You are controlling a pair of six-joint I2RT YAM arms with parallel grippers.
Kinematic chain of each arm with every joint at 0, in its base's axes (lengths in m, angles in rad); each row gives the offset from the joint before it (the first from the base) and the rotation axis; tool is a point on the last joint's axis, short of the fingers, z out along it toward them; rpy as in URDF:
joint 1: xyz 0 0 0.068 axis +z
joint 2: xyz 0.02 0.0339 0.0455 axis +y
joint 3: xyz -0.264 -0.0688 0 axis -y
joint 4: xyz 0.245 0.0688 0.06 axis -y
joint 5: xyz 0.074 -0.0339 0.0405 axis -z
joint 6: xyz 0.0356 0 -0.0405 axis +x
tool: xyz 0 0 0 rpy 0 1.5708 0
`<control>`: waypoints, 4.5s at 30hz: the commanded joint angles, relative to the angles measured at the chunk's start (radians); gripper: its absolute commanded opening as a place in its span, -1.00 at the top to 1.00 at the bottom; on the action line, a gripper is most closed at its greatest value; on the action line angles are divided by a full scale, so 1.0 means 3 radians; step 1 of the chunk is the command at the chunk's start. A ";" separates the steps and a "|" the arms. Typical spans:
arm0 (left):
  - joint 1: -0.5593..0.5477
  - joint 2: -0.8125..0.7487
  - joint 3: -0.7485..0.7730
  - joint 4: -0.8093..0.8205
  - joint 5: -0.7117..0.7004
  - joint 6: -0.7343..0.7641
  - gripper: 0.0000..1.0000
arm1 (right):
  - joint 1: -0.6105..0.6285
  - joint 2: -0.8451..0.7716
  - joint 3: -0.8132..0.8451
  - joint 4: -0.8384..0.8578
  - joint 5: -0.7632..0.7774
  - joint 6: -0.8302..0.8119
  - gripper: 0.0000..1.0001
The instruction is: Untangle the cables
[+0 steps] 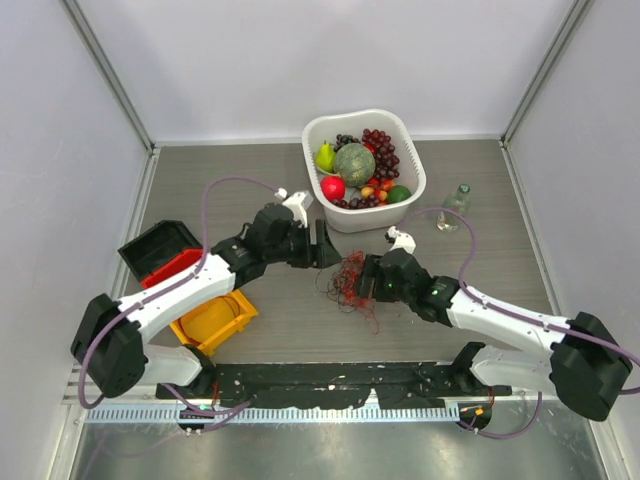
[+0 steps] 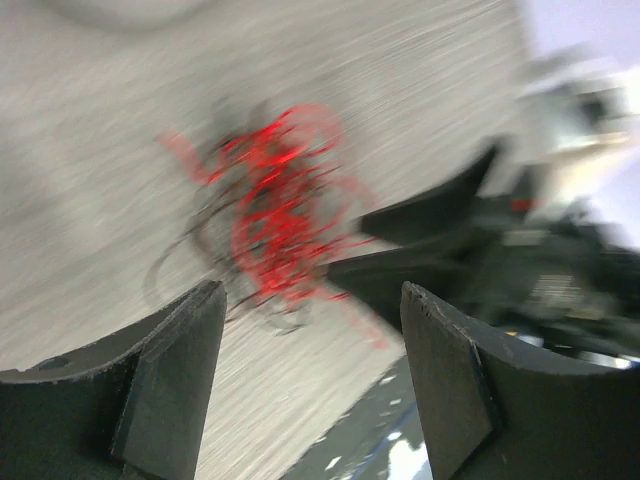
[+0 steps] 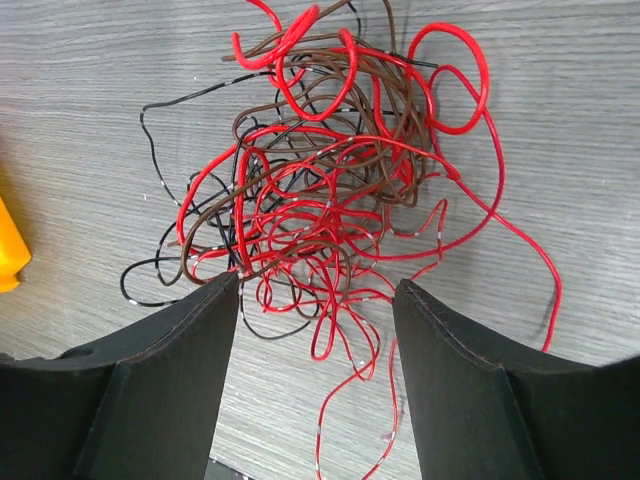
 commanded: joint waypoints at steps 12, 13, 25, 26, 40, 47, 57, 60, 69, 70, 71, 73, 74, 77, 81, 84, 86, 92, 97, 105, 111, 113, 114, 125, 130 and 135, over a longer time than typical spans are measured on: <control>-0.0072 0.0905 -0.0583 0.0789 -0.0515 0.0208 -0.38 | -0.0009 -0.0308 -0.0222 0.0138 0.0014 0.0147 -0.36; -0.0072 0.0997 -0.0527 0.0763 -0.0561 0.0208 -0.32 | -0.0004 -0.0277 -0.0197 0.0133 0.0004 0.0147 -0.36; -0.0072 0.0661 -0.0439 0.0609 -0.0430 0.0259 1.00 | -0.0004 -0.0021 0.0227 -0.0132 0.0167 -0.0155 -0.44; -0.0072 0.0534 -0.0465 0.0615 -0.0353 0.0270 1.00 | -0.0004 -0.0087 0.0263 -0.0219 0.0294 -0.0165 -0.44; -0.0078 -0.0209 -0.0317 0.0502 0.0276 0.0040 1.00 | -0.0004 0.0214 0.0618 0.0290 0.0040 -0.0206 -0.43; -0.0078 -0.0061 -0.0271 0.0191 0.0094 -0.0093 0.37 | -0.0009 0.0479 0.0177 0.0557 0.0127 0.0009 -0.30; 0.0060 0.0078 -0.0752 0.0512 -0.0189 -0.0349 -0.07 | -0.0009 0.0368 -0.0242 0.0716 0.0070 0.0157 -0.23; 0.0060 -0.0050 -0.0767 0.0533 -0.0122 -0.0278 -0.24 | -0.0009 0.0337 -0.0263 0.0721 0.0096 0.0157 -0.24; 0.0055 -0.0128 -0.0885 0.0533 0.0200 -0.0293 -0.35 | -0.0009 0.0413 -0.0176 0.0696 0.0050 0.0106 -0.23; 0.0045 -0.0077 -0.0864 0.0508 0.0215 -0.0298 -0.30 | -0.0009 0.0408 -0.0171 0.0685 0.0050 0.0096 -0.24; 0.0030 -0.0021 -0.0839 0.0477 0.0210 -0.0298 -0.26 | -0.0009 0.0403 -0.0161 0.0685 0.0045 0.0085 -0.24; -0.0006 0.0087 -0.0783 0.0370 0.0180 -0.0293 -0.14 | -0.0009 0.0403 -0.0145 0.0670 0.0050 0.0085 -0.24; -0.0016 0.0153 -0.0767 0.0349 0.0180 -0.0293 -0.06 | -0.0009 0.0398 -0.0140 0.0660 0.0060 0.0070 -0.24; -0.0032 0.0210 -0.0757 0.0333 0.0246 -0.0298 0.23 | -0.0009 0.0413 -0.0130 0.0614 0.0116 0.0050 -0.27; -0.0042 0.0154 -0.0655 0.0191 0.0328 -0.0201 0.72 | -0.0009 0.0474 -0.0094 0.0481 0.0244 -0.0012 -0.35; -0.0037 -0.0009 -0.0497 -0.0034 0.0384 -0.0053 1.00 | -0.0009 0.0587 -0.0028 0.0409 0.0392 -0.0037 -0.36; -0.0037 -0.0152 -0.0323 -0.0131 0.0404 0.0044 1.00 | -0.0009 0.0704 0.0038 0.0256 0.0662 -0.0007 -0.35; -0.0037 -0.0929 0.0331 -0.0393 0.0119 0.0535 1.00 | -0.0254 0.0981 0.0105 -0.0138 0.1190 0.0106 -0.34; -0.0037 -0.1181 0.1276 -0.0683 -0.0265 0.0980 1.00 | -0.0653 0.0904 -0.0104 0.0010 0.1007 0.0157 -0.35; -0.0037 -0.0931 0.2658 -0.1123 -0.0439 0.1272 1.00 | -0.1170 0.0495 -0.0401 0.0240 0.0567 0.0157 -0.36; -0.0037 -0.0726 0.3441 -0.1385 -0.0821 0.1456 1.00 | -0.1405 0.0337 -0.0524 0.0307 0.0377 0.0183 -0.38; -0.0037 -0.0756 0.3360 -0.1319 -0.0863 0.1400 1.00 | -0.1415 0.0291 -0.0560 0.0363 0.0316 0.0152 -0.37; -0.0037 -0.0771 0.3253 -0.1283 -0.0853 0.1359 1.00 | -0.1416 0.0280 -0.0575 0.0378 0.0296 0.0147 -0.37; -0.0037 -0.1109 0.1306 -0.1001 -0.1160 0.1088 1.00 | -0.1431 0.0137 -0.0718 0.0562 0.0050 0.0055 -0.37; -0.0037 -0.1135 0.0508 -0.0925 -0.1155 0.1017 1.00 | -0.1446 0.0086 -0.0759 0.0573 -0.0032 0.0024 -0.37; -0.0037 -0.1023 -0.0004 -0.0843 -0.1078 0.0792 1.00 | -0.1462 0.0086 -0.0769 0.0695 -0.0093 0.0009 -0.37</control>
